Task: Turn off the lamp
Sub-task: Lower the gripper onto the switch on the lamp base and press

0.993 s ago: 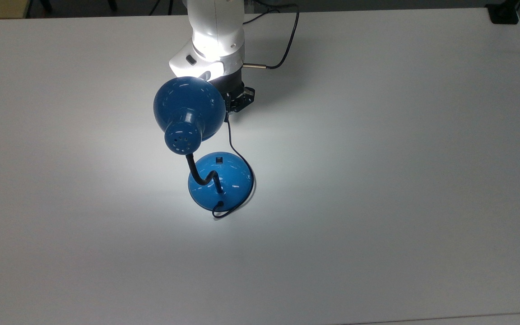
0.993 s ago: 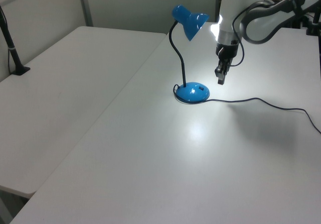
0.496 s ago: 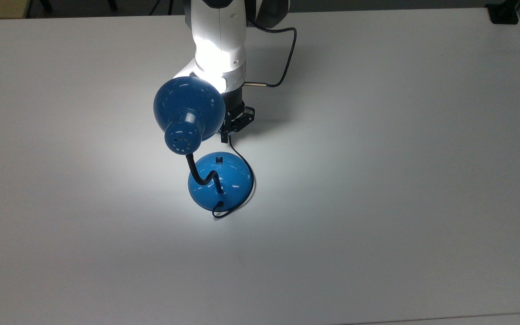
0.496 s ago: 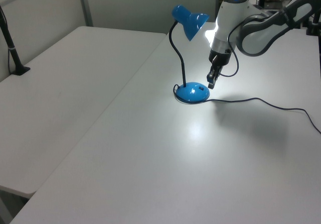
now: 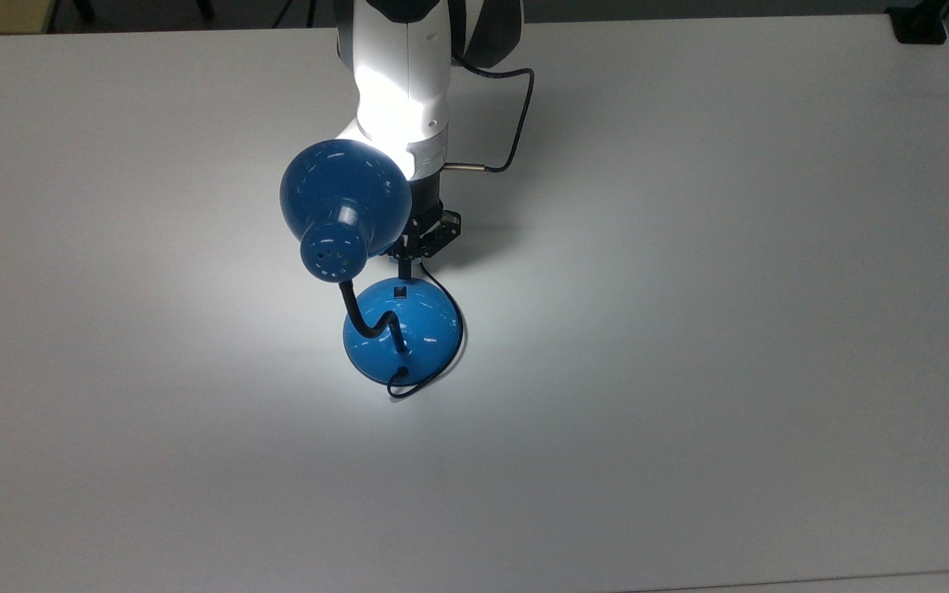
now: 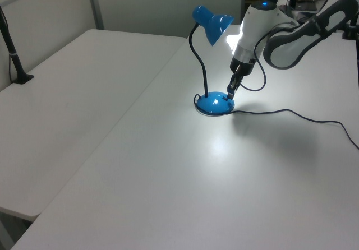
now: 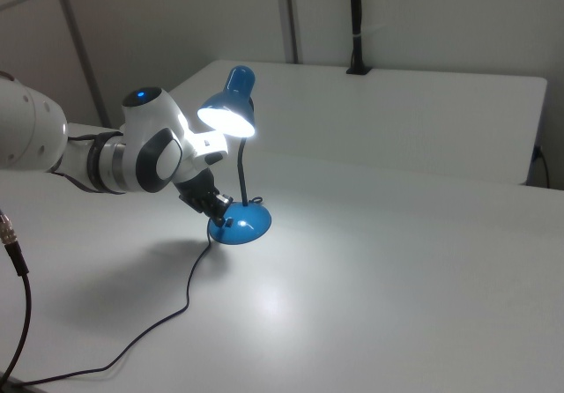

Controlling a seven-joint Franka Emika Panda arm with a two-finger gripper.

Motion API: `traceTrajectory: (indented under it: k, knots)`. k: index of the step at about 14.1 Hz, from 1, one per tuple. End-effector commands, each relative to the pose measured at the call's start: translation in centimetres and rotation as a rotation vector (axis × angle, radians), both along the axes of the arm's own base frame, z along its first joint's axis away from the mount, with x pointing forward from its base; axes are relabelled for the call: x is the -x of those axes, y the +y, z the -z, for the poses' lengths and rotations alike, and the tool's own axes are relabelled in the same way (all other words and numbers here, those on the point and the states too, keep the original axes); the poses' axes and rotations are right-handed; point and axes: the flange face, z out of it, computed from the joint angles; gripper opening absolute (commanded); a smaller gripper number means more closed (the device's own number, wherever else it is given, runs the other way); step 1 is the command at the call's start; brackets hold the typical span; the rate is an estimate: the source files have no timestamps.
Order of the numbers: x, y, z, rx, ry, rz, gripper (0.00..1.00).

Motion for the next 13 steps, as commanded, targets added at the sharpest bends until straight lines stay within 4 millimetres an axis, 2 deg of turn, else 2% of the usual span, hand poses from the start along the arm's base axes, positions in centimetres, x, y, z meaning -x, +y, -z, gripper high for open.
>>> traceTrajectory:
  k: [1, 6, 13]
  knots:
    - [-0.4, -0.2, 0.7, 0.012, -0.034, -0.014, 0.02]
    - [-0.5, -0.4, 1.3, 0.019, -0.037, -0.021, 0.01]
    - [-0.2, -0.4, 3.2, 0.024, 0.001, -0.025, 0.02]
